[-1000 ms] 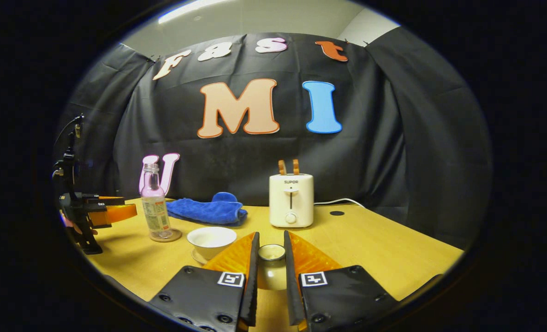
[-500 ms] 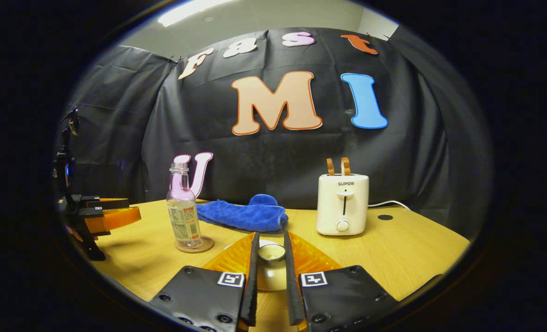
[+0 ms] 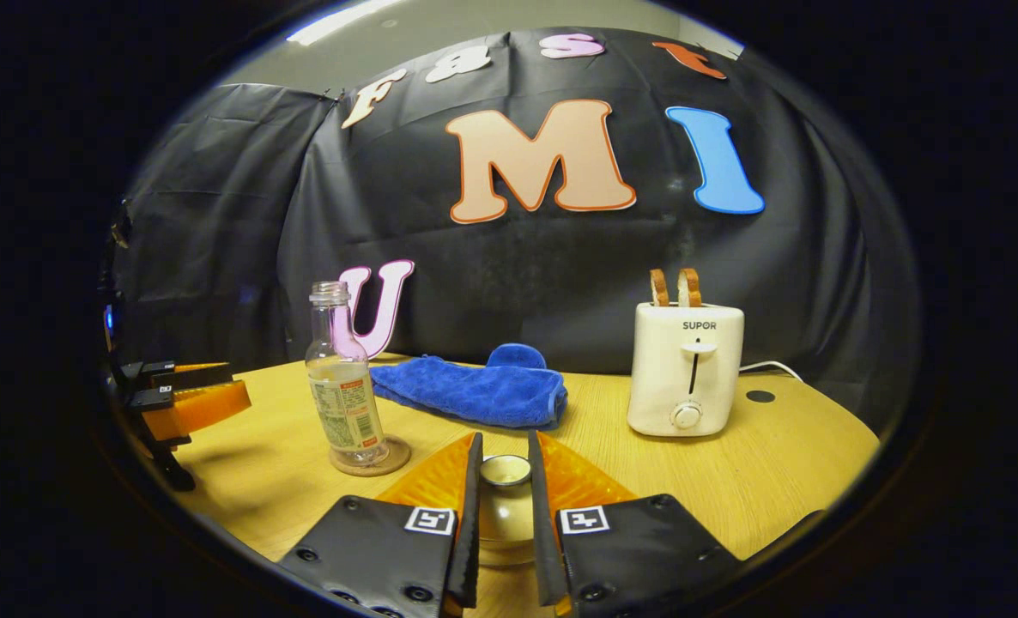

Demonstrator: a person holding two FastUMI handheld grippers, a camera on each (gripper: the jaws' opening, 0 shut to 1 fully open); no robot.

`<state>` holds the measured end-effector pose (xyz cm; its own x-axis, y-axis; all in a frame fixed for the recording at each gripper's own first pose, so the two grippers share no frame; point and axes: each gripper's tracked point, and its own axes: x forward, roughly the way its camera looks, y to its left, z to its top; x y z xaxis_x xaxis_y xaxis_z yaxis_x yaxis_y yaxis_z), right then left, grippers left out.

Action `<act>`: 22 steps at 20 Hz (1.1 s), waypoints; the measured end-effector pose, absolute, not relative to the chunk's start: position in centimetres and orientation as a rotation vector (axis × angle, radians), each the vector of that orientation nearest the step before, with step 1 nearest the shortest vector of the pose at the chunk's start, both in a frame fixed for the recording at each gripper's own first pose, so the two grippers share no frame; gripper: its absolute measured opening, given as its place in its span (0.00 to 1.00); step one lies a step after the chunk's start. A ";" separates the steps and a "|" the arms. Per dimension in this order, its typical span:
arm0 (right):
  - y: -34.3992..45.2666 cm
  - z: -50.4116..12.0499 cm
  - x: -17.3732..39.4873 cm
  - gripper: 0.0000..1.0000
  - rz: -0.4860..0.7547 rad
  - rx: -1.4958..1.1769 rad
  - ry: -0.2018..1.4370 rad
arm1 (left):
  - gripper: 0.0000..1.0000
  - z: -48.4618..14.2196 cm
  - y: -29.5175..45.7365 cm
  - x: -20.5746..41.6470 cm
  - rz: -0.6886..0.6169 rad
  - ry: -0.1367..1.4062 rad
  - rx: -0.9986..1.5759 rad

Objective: Open the teacup lid with one hand, grasp the water bottle and pour water into the teacup with the other hand; after pouring, place the water bottle on the coaster and then close the teacup lid.

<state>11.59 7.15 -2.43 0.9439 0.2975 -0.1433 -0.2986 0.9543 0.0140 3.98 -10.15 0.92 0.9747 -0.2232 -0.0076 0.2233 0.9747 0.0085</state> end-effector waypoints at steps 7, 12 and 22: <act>7.7 -3.0 11.9 0.30 0.338 0.006 0.192 | 0.92 0.9 -10.3 4.0 -0.231 0.006 0.008; 7.5 -2.9 11.7 0.36 0.344 0.027 0.197 | 0.92 0.8 -10.2 4.0 -0.231 0.006 0.008; 7.6 -1.5 9.2 0.88 0.347 0.009 0.110 | 0.92 0.8 -10.2 4.0 -0.231 0.005 0.008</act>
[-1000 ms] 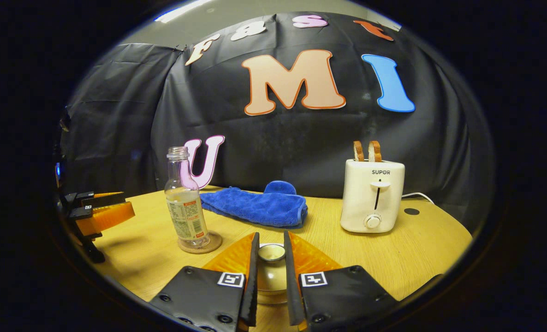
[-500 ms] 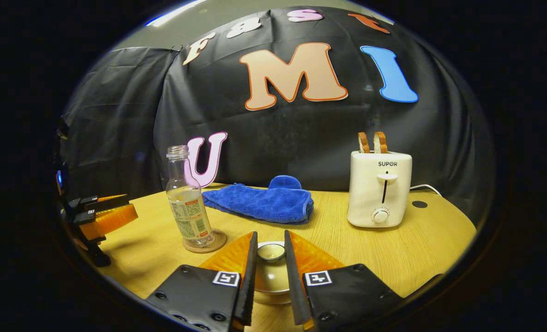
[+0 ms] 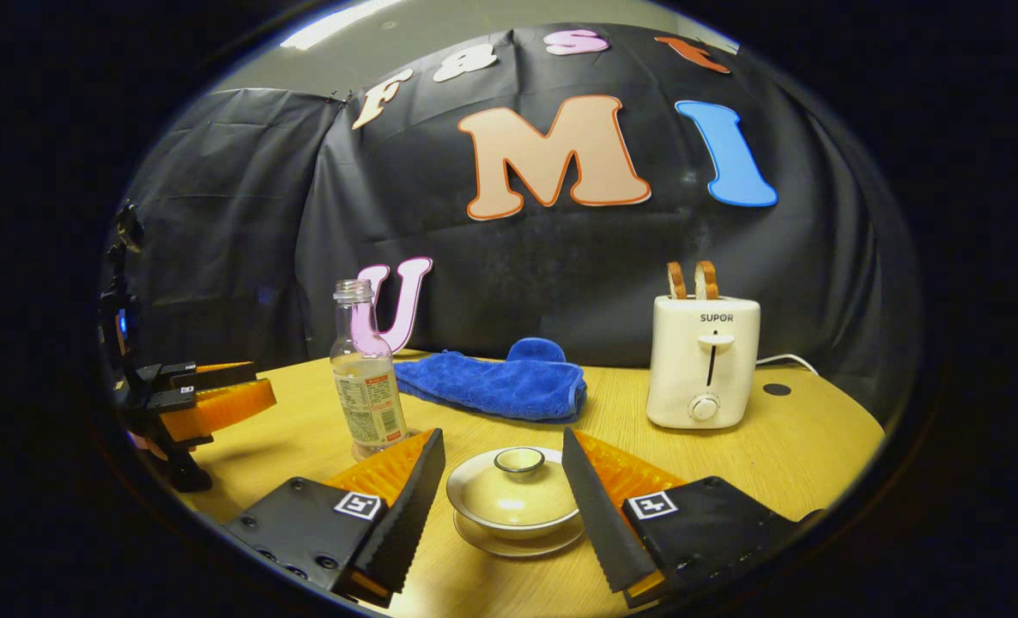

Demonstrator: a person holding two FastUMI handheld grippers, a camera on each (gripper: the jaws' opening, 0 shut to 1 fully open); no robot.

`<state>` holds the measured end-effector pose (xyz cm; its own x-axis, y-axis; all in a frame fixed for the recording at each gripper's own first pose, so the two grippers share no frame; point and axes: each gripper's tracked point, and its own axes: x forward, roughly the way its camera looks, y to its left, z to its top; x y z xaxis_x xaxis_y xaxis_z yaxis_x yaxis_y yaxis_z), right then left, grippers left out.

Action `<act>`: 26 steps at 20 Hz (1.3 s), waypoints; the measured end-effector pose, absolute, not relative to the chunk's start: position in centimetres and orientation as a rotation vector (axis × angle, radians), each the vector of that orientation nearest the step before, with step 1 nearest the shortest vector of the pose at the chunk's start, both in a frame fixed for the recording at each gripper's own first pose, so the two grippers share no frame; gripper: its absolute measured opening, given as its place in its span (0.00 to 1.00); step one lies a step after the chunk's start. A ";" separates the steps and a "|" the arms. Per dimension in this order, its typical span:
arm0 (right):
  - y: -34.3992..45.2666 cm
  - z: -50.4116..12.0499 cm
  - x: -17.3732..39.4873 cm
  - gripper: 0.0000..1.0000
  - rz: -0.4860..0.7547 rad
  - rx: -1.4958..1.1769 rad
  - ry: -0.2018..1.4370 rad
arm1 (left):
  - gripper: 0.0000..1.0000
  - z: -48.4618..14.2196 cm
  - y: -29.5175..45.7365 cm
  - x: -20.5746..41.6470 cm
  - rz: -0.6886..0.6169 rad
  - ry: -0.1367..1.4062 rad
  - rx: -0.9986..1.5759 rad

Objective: Open the teacup lid with one hand, grasp the water bottle and pour water into the teacup with the other hand; after pouring, place the water bottle on the coaster and then close the teacup lid.

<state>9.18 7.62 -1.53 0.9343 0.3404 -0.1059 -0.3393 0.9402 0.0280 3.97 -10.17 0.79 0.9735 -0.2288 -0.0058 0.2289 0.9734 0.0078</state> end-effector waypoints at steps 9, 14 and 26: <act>3.6 -0.1 4.7 0.88 0.221 0.009 0.018 | 0.92 0.9 -9.8 3.9 -0.213 0.006 0.009; -0.2 0.3 2.3 0.87 0.063 0.004 0.007 | 0.92 0.9 -8.5 3.0 -0.156 0.004 0.010; -5.0 0.5 0.0 0.88 -0.167 -0.007 -0.006 | 0.92 0.8 -6.4 1.7 -0.047 0.004 0.014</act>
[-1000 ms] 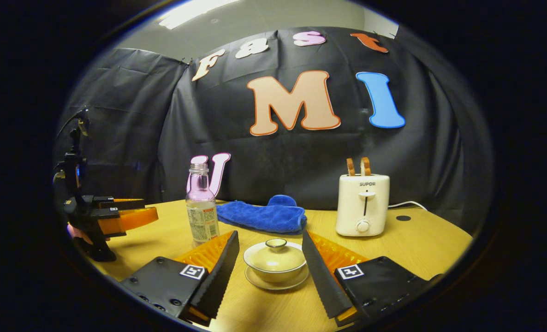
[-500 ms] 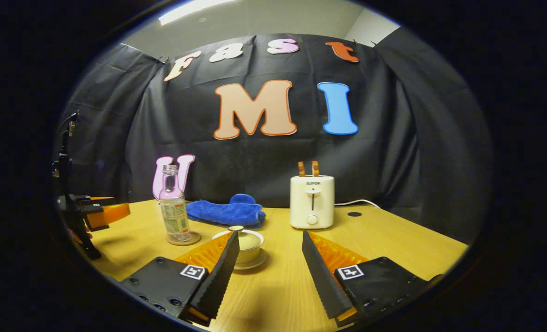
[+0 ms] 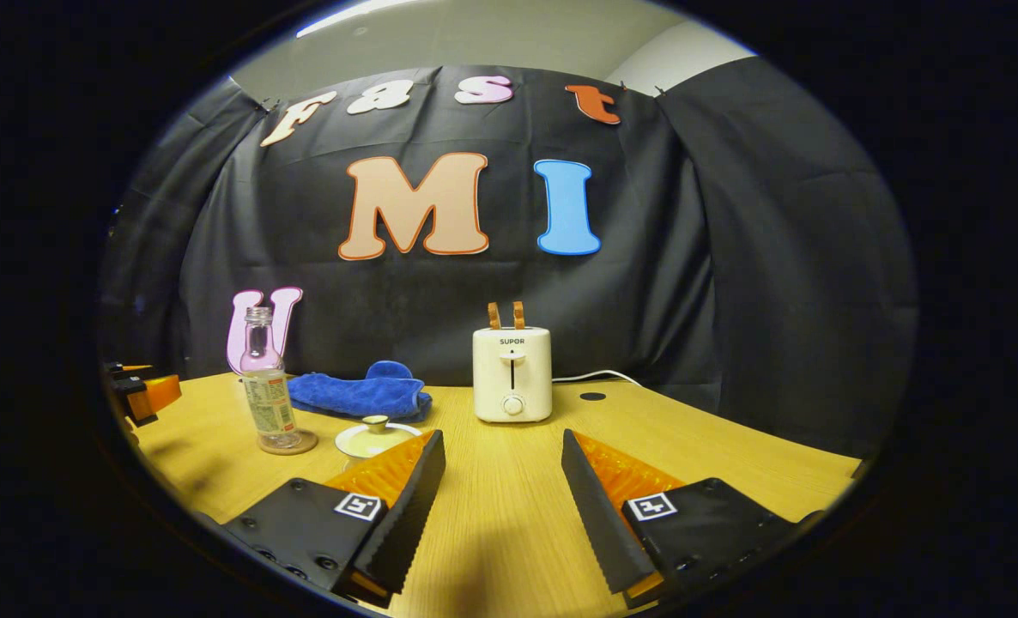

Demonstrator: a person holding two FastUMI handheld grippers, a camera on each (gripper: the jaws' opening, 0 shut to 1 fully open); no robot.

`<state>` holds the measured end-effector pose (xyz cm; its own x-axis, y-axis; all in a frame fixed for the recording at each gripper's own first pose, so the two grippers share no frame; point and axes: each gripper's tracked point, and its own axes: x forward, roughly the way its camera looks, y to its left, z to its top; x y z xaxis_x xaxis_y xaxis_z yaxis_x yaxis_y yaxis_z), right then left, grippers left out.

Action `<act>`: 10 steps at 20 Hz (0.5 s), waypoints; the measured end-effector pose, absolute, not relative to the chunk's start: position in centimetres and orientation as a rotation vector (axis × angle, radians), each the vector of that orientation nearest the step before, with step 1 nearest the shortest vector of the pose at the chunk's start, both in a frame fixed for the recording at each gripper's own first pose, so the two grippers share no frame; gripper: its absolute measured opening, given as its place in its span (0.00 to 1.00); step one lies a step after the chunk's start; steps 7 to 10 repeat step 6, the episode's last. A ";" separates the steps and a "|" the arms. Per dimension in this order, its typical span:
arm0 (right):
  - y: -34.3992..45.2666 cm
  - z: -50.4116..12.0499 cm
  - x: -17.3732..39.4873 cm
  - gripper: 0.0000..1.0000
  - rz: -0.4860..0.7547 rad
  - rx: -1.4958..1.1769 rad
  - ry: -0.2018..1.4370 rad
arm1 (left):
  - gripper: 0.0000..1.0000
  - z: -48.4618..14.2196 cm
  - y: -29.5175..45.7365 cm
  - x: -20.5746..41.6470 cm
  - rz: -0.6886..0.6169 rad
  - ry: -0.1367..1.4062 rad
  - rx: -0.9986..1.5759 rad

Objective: Open the teacup lid with one hand, grasp the water bottle and pour water into the teacup with the other hand; after pouring, place the water bottle on the coaster and then close the teacup lid.

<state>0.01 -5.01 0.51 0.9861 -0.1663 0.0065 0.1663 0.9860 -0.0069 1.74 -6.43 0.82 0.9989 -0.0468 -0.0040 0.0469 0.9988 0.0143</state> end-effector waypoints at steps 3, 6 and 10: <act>-5.0 0.5 0.1 0.87 -0.167 -0.007 -0.006 | 0.92 0.8 -6.4 1.7 -0.047 0.003 0.015; -5.1 0.5 0.0 0.88 -0.170 -0.008 -0.007 | 0.92 0.8 -6.4 1.8 -0.046 0.004 0.014; -5.1 0.5 0.0 0.88 -0.170 -0.008 -0.007 | 0.92 0.8 -6.4 1.8 -0.046 0.004 0.014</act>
